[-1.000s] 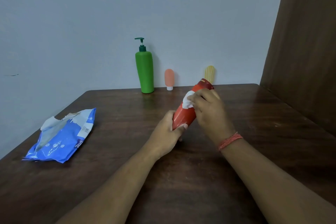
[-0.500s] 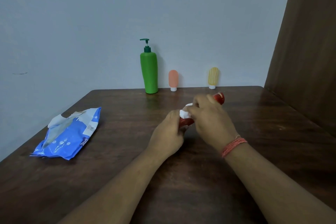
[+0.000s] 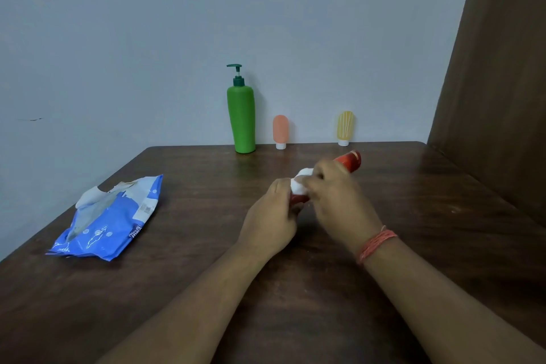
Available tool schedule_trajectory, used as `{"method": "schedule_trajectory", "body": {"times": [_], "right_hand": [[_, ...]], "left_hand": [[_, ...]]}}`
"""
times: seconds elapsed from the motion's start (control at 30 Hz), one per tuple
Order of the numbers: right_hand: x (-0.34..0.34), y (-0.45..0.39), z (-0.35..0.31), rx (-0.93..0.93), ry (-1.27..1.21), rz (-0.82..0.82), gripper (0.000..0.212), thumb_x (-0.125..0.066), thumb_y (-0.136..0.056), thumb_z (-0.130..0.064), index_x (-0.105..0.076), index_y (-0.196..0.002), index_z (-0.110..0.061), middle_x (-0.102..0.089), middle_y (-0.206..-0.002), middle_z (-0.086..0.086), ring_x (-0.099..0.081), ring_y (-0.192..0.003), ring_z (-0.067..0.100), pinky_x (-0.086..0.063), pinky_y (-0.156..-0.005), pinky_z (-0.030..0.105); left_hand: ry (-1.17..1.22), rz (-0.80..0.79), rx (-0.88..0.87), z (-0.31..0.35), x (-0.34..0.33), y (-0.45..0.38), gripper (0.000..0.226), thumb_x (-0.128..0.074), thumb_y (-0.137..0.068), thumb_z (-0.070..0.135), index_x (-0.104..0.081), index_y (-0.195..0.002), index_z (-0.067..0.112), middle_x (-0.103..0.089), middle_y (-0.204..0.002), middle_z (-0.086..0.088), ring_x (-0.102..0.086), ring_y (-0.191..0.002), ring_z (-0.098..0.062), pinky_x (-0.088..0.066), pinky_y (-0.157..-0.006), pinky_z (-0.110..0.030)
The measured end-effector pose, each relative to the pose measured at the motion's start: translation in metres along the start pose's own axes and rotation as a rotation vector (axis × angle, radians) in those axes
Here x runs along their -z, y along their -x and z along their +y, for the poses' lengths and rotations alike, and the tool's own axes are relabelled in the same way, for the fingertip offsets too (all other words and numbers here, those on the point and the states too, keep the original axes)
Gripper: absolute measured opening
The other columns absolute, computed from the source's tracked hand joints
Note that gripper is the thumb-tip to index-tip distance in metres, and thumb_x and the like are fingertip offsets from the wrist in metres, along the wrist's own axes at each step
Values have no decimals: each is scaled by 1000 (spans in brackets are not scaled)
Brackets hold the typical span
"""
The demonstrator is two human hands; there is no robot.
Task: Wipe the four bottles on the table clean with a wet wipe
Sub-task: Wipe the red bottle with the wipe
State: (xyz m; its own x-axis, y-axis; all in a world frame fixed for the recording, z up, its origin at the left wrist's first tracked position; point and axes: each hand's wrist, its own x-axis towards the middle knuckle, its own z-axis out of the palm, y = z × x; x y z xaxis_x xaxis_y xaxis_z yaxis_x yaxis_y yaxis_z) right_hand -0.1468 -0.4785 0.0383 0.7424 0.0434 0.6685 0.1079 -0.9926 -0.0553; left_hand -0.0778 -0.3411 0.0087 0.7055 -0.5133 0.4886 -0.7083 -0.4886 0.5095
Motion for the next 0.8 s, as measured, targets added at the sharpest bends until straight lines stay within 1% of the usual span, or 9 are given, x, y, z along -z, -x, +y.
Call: {"method": "schedule_trajectory", "body": {"times": [0.07, 0.17, 0.3, 0.43, 0.47, 0.57, 0.6, 0.7, 0.8], "right_hand": [[1, -2, 0, 14, 42, 27, 35, -68, -79, -4, -72, -110, -18, -55, -96, 5, -55, -90, 24, -47, -66, 31], [8, -8, 9, -202, 86, 107, 32, -70, -79, -7, -73, -109, -17, -57, -99, 5, -55, -96, 26, -52, -73, 37], [1, 0, -6, 26, 23, 25, 34, -67, -79, -1, -71, -109, -13, -57, -98, 6, -56, -93, 24, -51, -68, 34], [5, -6, 14, -175, 27, 161, 30, -66, -83, -4, -72, -110, -14, -56, -96, 6, -57, -92, 28, -51, -72, 36], [5, -4, 13, -153, 4, 162, 32, -65, -83, -3, -72, -112, -14, -57, -98, 6, -58, -93, 27, -54, -75, 38], [2, 6, 1, 123, -70, 106, 31, -55, -85, -6, -71, -110, -14, -59, -96, 3, -57, -88, 22, -54, -74, 35], [1, 3, 4, 139, -80, 135, 29, -53, -85, -6, -71, -107, -13, -61, -95, 3, -57, -89, 21, -53, -75, 35], [-1, -5, 20, -62, -136, 300, 26, -60, -81, 6, -72, -99, -8, -64, -98, 6, -58, -94, 23, -52, -82, 37], [-8, -1, 12, 76, -160, 238, 26, -64, -79, 8, -73, -98, -7, -65, -97, 6, -55, -96, 22, -44, -85, 29]], "left_hand": [[8, 9, -8, 0, 0, 0, 32, -60, -96, 27, -49, -126, 22, -57, -125, 3, -60, -106, -20, -52, -82, -40], [-64, 6, -9, 1, 1, 0, 40, -61, -97, 30, -45, -132, 22, -54, -129, 2, -59, -106, -19, -46, -79, -31], [-26, 42, -69, 0, 4, 1, 34, -60, -96, 26, -44, -126, 28, -56, -125, 1, -60, -103, -21, -45, -73, -34], [-138, 38, -77, 0, 4, 0, 42, -60, -97, 28, -44, -135, 19, -53, -130, 1, -58, -105, -19, -43, -75, -30], [-135, 41, -81, -1, 4, 0, 42, -60, -97, 28, -44, -135, 19, -53, -130, 1, -58, -105, -19, -44, -76, -30], [52, 82, -39, -2, 6, -2, 34, -60, -97, 25, -50, -129, 21, -57, -122, 5, -60, -103, -16, -50, -79, -35], [128, 78, 6, -2, 6, -4, 32, -60, -98, 25, -51, -128, 22, -58, -119, 7, -59, -102, -14, -50, -81, -33], [334, -6, 170, -1, 6, -3, 27, -59, -99, 31, -50, -124, 26, -60, -108, 7, -59, -91, -9, -45, -75, -26], [771, -55, 319, 0, 6, 0, 18, -57, -102, 28, -55, -119, 23, -64, -93, -1, -58, -72, -13, -45, -64, -29]]}}
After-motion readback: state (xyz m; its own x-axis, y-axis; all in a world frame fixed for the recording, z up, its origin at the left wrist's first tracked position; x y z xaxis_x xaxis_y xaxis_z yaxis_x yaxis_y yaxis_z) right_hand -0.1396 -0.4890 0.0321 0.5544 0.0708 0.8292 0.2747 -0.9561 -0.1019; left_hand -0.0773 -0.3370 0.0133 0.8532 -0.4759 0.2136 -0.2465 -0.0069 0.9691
